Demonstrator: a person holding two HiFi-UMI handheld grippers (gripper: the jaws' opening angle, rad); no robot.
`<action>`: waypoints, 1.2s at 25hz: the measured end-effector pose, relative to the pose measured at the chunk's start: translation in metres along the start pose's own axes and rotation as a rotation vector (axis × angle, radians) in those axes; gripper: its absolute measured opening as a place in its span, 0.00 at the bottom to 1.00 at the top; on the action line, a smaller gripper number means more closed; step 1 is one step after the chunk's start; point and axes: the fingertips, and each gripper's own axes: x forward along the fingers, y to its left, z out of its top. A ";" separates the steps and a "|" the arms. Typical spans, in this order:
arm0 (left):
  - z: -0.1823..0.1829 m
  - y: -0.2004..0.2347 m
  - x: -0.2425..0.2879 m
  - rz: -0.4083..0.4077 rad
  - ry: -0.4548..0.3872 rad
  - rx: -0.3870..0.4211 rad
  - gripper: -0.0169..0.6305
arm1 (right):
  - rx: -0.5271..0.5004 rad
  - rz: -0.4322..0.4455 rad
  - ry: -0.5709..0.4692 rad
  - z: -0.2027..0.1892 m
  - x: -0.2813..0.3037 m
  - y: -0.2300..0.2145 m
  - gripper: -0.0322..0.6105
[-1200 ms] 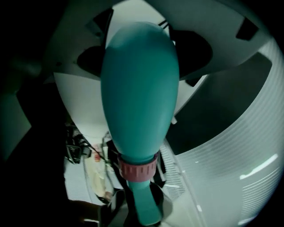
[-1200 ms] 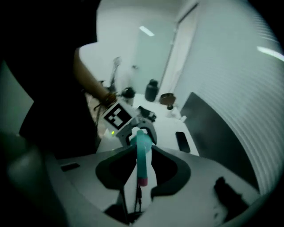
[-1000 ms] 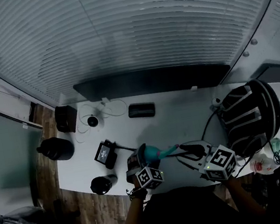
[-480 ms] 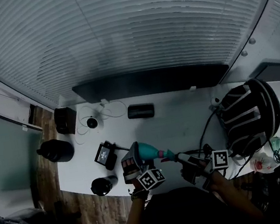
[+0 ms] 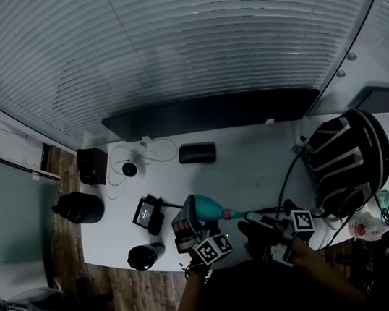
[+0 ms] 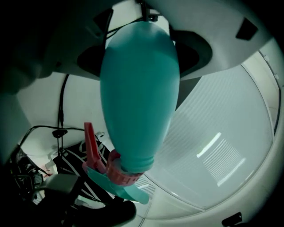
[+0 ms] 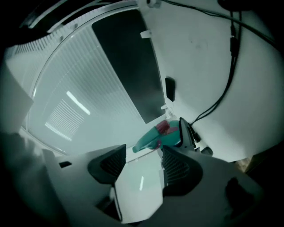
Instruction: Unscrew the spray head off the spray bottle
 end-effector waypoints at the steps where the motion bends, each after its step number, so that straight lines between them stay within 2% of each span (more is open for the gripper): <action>1: 0.006 0.002 -0.003 0.014 -0.026 0.005 0.66 | 0.028 0.018 -0.015 0.003 0.001 0.000 0.43; 4: 0.019 0.005 -0.010 0.039 -0.098 0.033 0.66 | 0.009 0.033 0.014 0.001 0.007 0.002 0.43; 7: 0.027 0.002 -0.013 0.047 -0.135 0.046 0.66 | -0.098 0.014 0.050 0.001 0.012 0.006 0.43; 10: 0.025 -0.007 -0.009 0.005 -0.120 0.029 0.66 | -0.311 -0.062 0.096 0.005 0.011 0.005 0.32; 14: 0.008 -0.030 0.000 -0.117 -0.071 -0.019 0.66 | -0.649 -0.224 0.190 0.009 0.009 0.007 0.29; 16: -0.005 -0.044 0.006 -0.201 -0.035 -0.088 0.66 | -0.769 -0.284 0.196 0.016 0.003 0.014 0.28; 18: -0.019 -0.055 0.010 -0.279 0.006 -0.175 0.66 | -0.864 -0.312 0.183 0.024 -0.004 0.028 0.20; 21: -0.032 -0.071 0.012 -0.379 0.051 -0.285 0.66 | -0.924 -0.337 0.164 0.033 -0.011 0.042 0.19; 24: -0.025 -0.087 0.017 -0.493 0.033 -0.434 0.66 | -0.921 -0.304 0.114 0.043 -0.020 0.053 0.19; 27: -0.009 -0.091 0.024 -0.593 -0.034 -0.599 0.66 | -0.957 -0.227 -0.019 0.058 -0.036 0.081 0.19; 30: 0.002 -0.084 0.038 -0.599 -0.096 -0.627 0.66 | -0.932 -0.155 -0.149 0.073 -0.052 0.103 0.19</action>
